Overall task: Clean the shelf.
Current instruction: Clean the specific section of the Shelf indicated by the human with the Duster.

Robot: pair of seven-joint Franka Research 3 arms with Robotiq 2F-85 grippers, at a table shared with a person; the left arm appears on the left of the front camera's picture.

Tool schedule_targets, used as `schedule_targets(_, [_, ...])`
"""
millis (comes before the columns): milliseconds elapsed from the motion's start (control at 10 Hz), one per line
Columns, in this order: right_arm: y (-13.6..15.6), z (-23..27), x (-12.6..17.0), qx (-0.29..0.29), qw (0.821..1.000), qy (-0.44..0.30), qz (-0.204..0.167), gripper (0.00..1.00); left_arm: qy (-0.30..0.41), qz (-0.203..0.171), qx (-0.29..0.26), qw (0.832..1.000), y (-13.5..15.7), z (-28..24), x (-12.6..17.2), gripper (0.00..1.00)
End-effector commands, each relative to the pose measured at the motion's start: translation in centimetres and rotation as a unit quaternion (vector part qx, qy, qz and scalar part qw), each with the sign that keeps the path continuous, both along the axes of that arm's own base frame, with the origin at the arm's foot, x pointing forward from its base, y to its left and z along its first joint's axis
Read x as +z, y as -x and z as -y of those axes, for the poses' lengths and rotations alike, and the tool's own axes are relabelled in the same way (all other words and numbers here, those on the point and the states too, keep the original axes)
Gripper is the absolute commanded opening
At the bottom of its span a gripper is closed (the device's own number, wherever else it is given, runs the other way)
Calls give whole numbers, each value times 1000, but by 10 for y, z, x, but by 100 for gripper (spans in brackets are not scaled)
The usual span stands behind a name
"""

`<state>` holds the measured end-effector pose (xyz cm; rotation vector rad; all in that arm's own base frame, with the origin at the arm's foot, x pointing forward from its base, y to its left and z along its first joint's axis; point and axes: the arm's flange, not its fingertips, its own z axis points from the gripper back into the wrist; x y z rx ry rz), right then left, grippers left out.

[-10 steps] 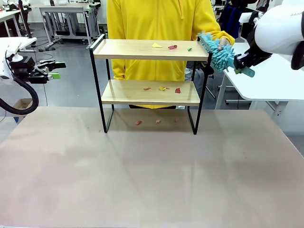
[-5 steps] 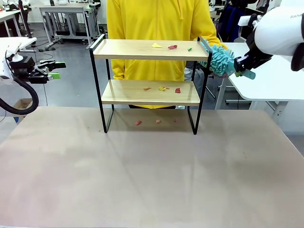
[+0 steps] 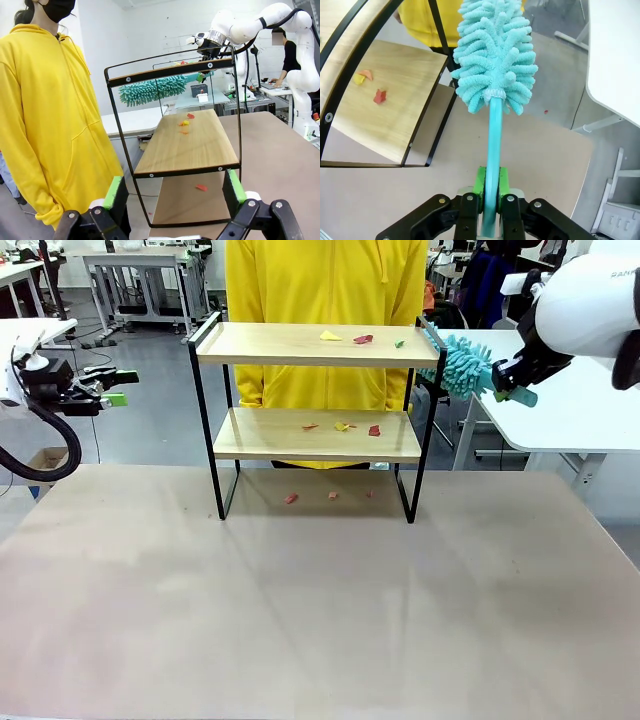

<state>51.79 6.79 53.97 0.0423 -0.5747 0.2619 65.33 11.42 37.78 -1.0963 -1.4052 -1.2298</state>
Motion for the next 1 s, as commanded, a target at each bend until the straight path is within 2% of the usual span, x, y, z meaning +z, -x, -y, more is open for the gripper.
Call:
schedule_targets(0, [1,1,3,2,1000,-2,4,0,-1,2,-1,1000,1,0,2,100])
schedule_targets(300, [1,1,3,2,1000,-2,4,0,-1,2,-1,1000,1,0,2,100])
schedule_targets(400, [0,0,0,0,1000,0,0,13,-1,2,-1,1000,1,0,2,100])
schedule_targets(500, [10,29,17,27,999,24,-11,13,-1,2,-1,1000,1,0,2,100])
schedule_targets(600, [21,55,31,91,994,42,-47,13,-1,2,-1,1000,1,0,2,100])
schedule_targets(800, [34,99,42,133,982,97,-95,13,-1,2,-1,1000,1,0,2,100])
schedule_targets(900, [48,115,45,163,970,123,-131,13,-1,2,-1,1000,1,0,2,100])
